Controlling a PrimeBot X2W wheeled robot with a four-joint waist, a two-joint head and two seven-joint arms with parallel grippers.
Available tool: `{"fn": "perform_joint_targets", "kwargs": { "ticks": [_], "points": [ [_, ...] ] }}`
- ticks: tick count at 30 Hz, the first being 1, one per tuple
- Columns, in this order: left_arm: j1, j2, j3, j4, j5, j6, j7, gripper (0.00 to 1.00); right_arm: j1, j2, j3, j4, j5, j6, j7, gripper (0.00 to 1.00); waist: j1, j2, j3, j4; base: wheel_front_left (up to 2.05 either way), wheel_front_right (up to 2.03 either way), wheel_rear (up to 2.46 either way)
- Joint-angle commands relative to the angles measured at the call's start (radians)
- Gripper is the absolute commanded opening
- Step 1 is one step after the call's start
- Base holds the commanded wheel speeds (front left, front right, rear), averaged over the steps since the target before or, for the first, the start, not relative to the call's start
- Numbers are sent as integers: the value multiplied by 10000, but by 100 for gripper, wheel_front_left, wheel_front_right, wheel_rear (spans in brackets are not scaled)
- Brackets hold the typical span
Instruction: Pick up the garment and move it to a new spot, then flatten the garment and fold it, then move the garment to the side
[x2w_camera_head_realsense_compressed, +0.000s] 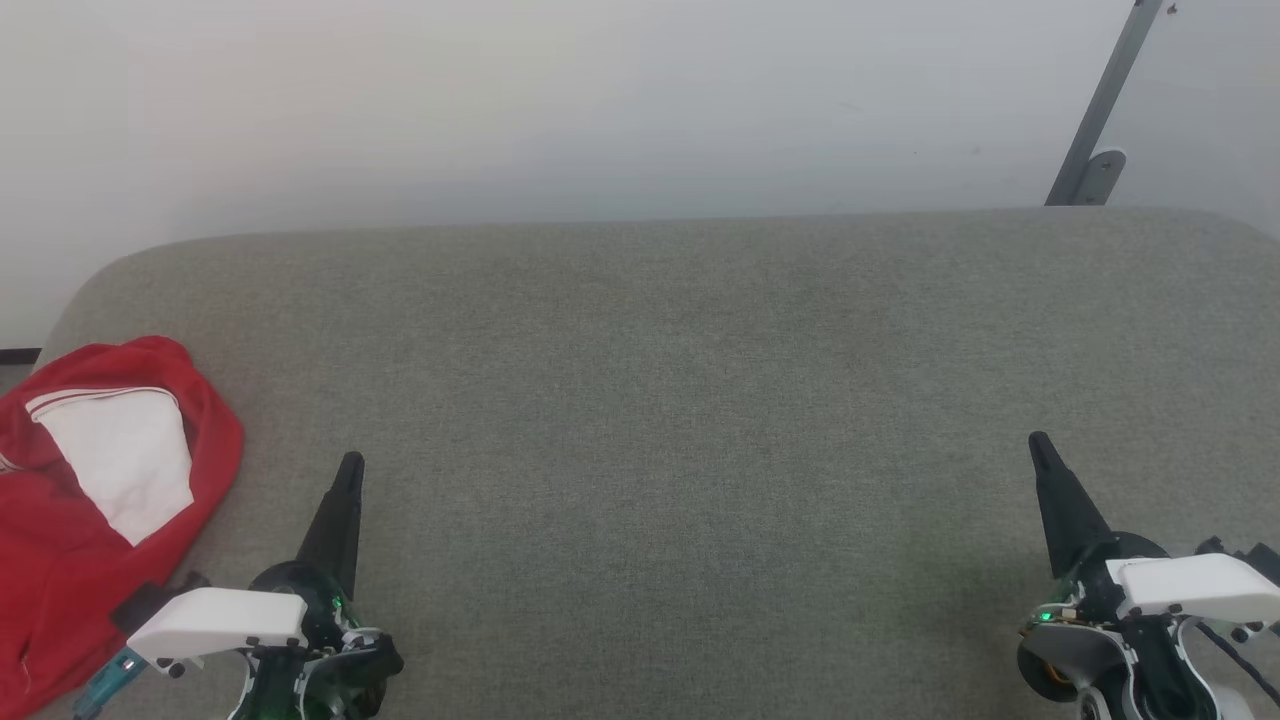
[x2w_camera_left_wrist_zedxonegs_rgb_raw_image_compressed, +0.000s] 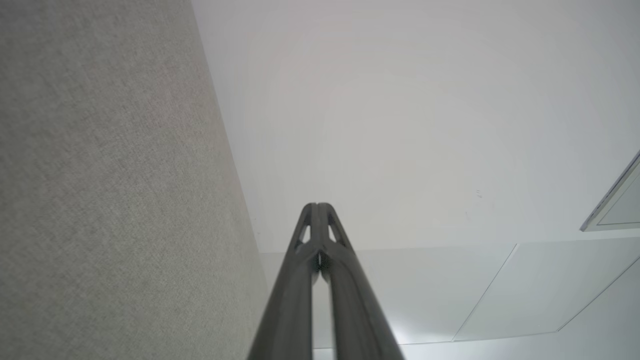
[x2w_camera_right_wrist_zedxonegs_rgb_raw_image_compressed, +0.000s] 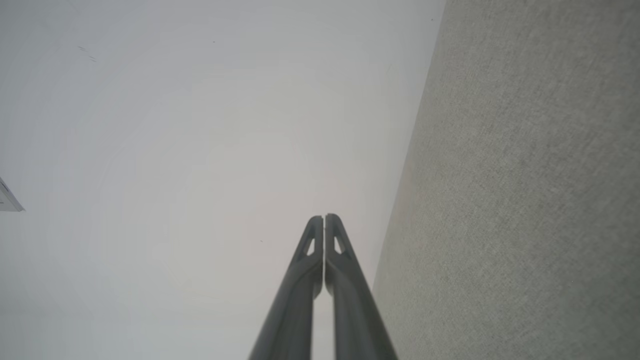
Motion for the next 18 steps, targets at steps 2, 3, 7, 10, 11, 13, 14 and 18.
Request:
{"fn": "perform_joint_targets", "kwargs": {
  "ticks": [2, 3, 7, 10, 11, 13, 14, 18],
  "points": [
    [-120, -27, -2, -11, -40, -28, 21, 0, 54, 33, -11, -19, 44, 4, 22, 0, 0, 0, 0, 0, 0, 0, 0],
    [-120, -27, -2, -11, -40, -28, 21, 0, 54, 33, -10, -19, 44, 4, 22, 0, 0, 0, 0, 0, 0, 0, 0],
    [-120, -27, -2, -11, -40, -28, 20, 0, 54, 33, -11, -19, 44, 4, 22, 0, 0, 0, 0, 0, 0, 0, 0],
    [-120, -27, -2, -11, -40, -28, 20, 0, 54, 33, -11, -19, 43, 4, 22, 0, 0, 0, 0, 0, 0, 0, 0],
    [-120, -27, -2, -11, -40, -28, 20, 0, 54, 33, -10, -19, 43, 4, 21, 0, 0, 0, 0, 0, 0, 0, 0],
    [-120, -27, -2, -11, -40, -28, 20, 0, 54, 33, -10, -19, 43, 4, 22, 0, 0, 0, 0, 0, 0, 0, 0],
    [-120, -27, -2, -11, -40, -28, 20, 0, 54, 33, -11, -19, 43, 4, 21, 0, 0, 0, 0, 0, 0, 0, 0],
    [-120, -27, -2, -11, -40, -28, 20, 0, 54, 33, -11, -19, 43, 4, 22, 0, 0, 0, 0, 0, 0, 0, 0]
  ]
}}
